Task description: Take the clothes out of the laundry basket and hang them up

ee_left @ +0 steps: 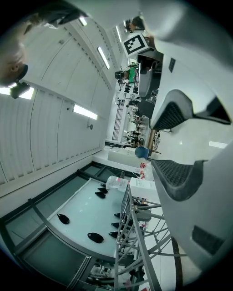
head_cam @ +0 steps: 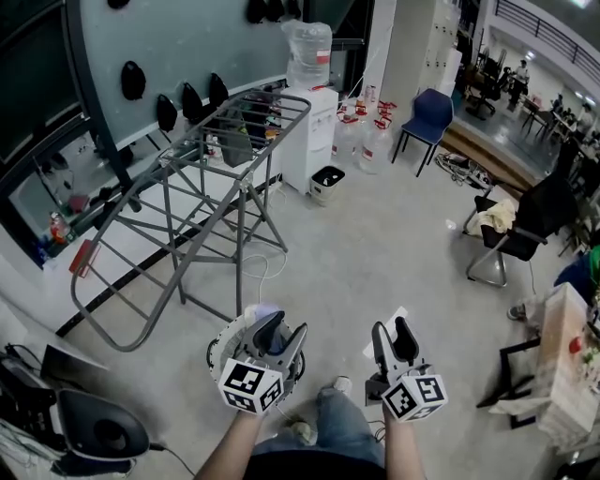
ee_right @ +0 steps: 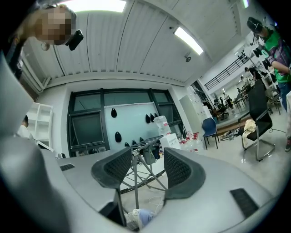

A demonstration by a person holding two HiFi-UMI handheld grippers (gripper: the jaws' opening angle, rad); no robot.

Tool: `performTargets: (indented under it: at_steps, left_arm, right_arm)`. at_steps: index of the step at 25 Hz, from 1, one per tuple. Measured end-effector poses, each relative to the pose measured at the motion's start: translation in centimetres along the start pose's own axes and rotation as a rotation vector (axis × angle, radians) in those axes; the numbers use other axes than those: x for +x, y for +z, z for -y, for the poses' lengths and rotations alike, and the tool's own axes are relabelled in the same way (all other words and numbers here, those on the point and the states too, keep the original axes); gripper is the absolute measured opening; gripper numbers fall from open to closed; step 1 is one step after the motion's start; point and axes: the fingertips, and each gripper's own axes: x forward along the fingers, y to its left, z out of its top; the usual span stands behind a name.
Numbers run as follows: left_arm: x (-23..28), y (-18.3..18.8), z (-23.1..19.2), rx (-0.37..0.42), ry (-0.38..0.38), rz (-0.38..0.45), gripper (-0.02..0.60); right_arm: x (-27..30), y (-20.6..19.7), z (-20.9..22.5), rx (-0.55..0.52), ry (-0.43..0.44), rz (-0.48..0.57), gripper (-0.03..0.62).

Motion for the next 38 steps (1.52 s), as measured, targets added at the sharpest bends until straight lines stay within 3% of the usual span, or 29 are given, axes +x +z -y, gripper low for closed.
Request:
performTargets:
  at_steps: [10,16,20,26,32,38]
  left_arm:
    - [6.0,-0.7,-3.3,-0.009,0.069,-0.003,0.204]
    - [13.8,-2.4,-5.4,0.025,0.171,-0.039,0.206]
    - [19.5,-2.3,-7.2,-0.008,0.279,-0.032,0.206]
    - [26.0,0.7,-10.2,-0.044,0.499,0.001,0.206]
    - [27.3,0.8,-12.3,-0.073,0.677,0.015,0.206]
    - [26.4,1.0,-14.4,-0.076,0.792,0.006,0.206]
  right_arm:
    - [7.0,-0.6,4.3,0.015,0.071,-0.039,0.207]
    - [14.5,-0.9,11.1,-0.011,0.160,-0.106,0.207]
    - [20.8,0.9,15.4,-0.013,0.268,-0.143,0.207]
    - [31.6,4.8,19.6,-0.010,0.459,-0.206,0.207]
    - [38.0,4.3,19.8,-0.008,0.622,-0.269,0.207]
    - [41.4,2.6,17.4,0.015,0.722,-0.322,0.206]
